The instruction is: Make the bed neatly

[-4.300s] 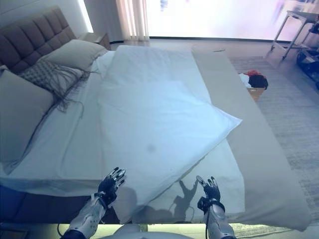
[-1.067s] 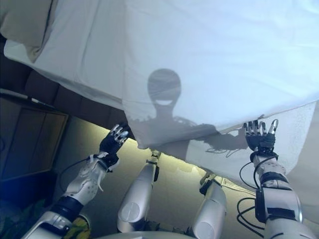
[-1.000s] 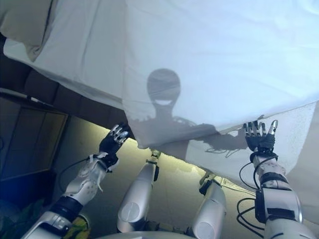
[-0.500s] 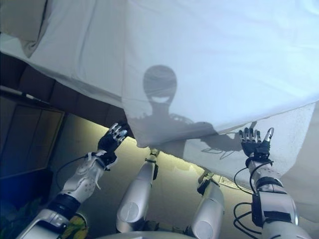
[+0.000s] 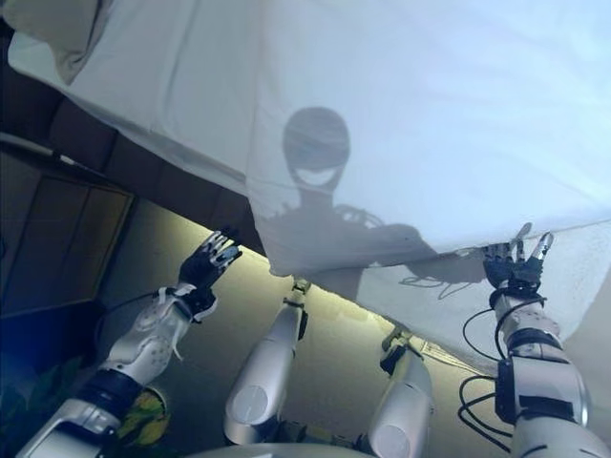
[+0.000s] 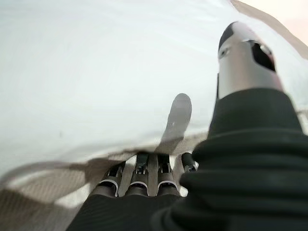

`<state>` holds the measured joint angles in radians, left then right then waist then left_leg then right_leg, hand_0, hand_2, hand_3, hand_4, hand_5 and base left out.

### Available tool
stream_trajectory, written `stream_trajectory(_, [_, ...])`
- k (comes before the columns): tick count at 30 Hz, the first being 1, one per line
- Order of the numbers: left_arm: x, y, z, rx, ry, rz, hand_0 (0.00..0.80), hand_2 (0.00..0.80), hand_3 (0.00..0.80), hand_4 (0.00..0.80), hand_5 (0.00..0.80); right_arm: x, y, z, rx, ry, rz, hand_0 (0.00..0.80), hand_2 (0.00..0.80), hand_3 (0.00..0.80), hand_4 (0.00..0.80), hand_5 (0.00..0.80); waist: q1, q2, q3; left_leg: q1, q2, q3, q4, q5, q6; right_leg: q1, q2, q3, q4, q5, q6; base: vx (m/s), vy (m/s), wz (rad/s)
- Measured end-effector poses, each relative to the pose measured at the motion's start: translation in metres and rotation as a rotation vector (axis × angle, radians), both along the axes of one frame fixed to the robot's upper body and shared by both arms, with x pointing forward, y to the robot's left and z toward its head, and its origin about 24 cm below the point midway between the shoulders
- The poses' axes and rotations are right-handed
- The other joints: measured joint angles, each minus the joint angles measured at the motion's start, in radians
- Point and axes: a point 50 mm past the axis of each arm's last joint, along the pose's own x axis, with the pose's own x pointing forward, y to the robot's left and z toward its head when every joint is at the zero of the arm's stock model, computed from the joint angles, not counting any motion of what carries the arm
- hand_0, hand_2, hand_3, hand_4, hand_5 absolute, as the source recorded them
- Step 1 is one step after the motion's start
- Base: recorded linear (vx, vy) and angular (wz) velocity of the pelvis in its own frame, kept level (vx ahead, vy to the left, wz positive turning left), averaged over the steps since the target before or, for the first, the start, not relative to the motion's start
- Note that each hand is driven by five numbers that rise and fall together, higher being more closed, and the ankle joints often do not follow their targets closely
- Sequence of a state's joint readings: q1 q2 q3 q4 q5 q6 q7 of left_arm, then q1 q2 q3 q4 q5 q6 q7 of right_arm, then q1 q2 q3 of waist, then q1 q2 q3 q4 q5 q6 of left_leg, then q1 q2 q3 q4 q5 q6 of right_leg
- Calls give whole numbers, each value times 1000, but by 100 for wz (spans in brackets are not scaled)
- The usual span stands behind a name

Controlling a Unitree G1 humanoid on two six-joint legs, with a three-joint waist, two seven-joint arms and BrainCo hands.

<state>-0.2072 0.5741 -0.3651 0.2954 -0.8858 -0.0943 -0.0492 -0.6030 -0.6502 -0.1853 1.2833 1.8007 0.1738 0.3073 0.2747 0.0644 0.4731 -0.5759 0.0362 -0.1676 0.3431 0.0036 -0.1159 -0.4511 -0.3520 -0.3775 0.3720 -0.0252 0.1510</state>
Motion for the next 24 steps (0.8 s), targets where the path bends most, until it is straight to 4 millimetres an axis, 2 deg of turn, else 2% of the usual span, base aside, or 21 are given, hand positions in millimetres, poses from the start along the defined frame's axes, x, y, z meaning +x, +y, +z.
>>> stream_trajectory(4, [1, 0, 2, 4, -8, -16, 0, 0, 0, 0, 0, 0, -5, 4, 20, -2, -27, 0, 0, 0, 0, 0, 15, 0, 0, -1, -3, -10, 0, 1, 0, 7, -1, -12, 0, -1, 0, 13, -36, 7])
stream_trajectory(5, [1, 2, 3, 9, -8, -21, 0, 0, 0, 0, 0, 0, -5, 5, 22, -1, -29, 78, 78, 78, 78, 78, 15, 0, 0, -2, -4, -15, 0, 2, 1, 12, -1, -18, 0, -1, 1, -5, -30, 15])
stream_trajectory(7, [2, 4, 4, 19, -6, -26, 0, 0, 0, 0, 0, 0, -7, 7, 23, 1, -36, 590, 590, 590, 590, 590, 15, 0, 0, -7, -8, -25, 0, 3, 2, 15, -1, -20, 0, -6, -1, -18, -36, 15])
stream_trajectory(8, [2, 4, 4, 23, -5, -27, 0, 0, 0, 0, 0, 1, -8, 9, 21, -4, -39, 800, 800, 800, 800, 800, 16, 0, 0, -11, -8, -28, 1, 4, 2, 14, -1, -23, 0, -6, -1, -27, -37, 10])
stream_trajectory(18, [2, 4, 5, 23, -5, -44, 0, 0, 0, 0, 0, 6, -6, 12, 99, -30, -76, 800, 800, 800, 800, 800, 18, -1, 0, -9, -7, -32, 3, 8, 1, 32, 2, -37, -11, -1, 5, -42, 0, 3])
stream_trajectory(22, [2, 4, 5, 23, -3, -43, 0, 0, 0, 0, 0, 5, 5, 0, 123, -18, -56, 800, 800, 800, 800, 800, 16, -6, -1, 24, -1, -29, -8, 8, 2, 78, 8, -43, -44, 5, 12, -23, 14, 5])
stream_trajectory(24, [3, 5, 7, 26, -6, -37, 0, 0, 0, 0, 0, 2, 11, -11, 80, 31, -31, 800, 800, 800, 800, 800, 14, -14, -4, 40, 3, -27, -17, 8, 3, 102, 18, -43, -72, 13, 13, -21, 30, 1])
